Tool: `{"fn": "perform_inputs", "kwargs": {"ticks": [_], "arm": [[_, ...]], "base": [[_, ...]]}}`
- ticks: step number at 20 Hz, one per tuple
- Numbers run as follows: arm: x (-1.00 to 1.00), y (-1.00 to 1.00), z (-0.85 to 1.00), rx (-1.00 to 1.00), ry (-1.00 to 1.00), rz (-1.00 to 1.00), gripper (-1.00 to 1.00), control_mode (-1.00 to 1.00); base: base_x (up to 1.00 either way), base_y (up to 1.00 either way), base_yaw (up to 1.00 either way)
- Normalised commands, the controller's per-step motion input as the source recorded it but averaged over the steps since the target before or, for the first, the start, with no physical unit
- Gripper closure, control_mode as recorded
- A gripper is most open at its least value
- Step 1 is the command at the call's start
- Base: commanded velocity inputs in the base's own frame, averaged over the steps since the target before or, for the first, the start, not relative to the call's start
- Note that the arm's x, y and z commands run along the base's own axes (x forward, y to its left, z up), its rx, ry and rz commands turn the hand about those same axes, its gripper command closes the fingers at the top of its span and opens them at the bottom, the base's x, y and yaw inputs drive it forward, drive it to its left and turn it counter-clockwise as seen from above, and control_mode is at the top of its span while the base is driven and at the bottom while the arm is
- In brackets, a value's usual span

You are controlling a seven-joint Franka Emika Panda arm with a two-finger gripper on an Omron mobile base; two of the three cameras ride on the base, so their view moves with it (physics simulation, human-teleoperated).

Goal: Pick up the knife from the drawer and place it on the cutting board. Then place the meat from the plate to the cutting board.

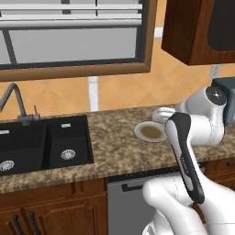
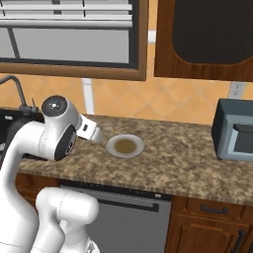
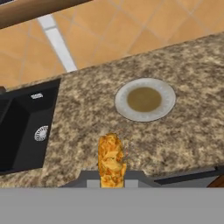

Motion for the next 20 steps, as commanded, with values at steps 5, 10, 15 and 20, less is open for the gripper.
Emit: {"fn": "perform_inputs", "kwargs": {"ticks": [5,10,15,20], "arm": [[0.00,0.00,0.00,0.00,0.00,0.00,1.00,1.00],[0.00,0.00,0.00,0.00,0.00,0.00,1.00,1.00],[0.00,0.00,0.00,0.00,0.00,0.00,1.00,1.00],[0.00,0.00,0.00,0.00,0.00,0.00,1.00,1.00]], "base": [[-0.40,0.88,0.00],[-0.30,1.00,0.00],[-0.04,0.93,0.00],[0.00,0.87,0.00]]}}
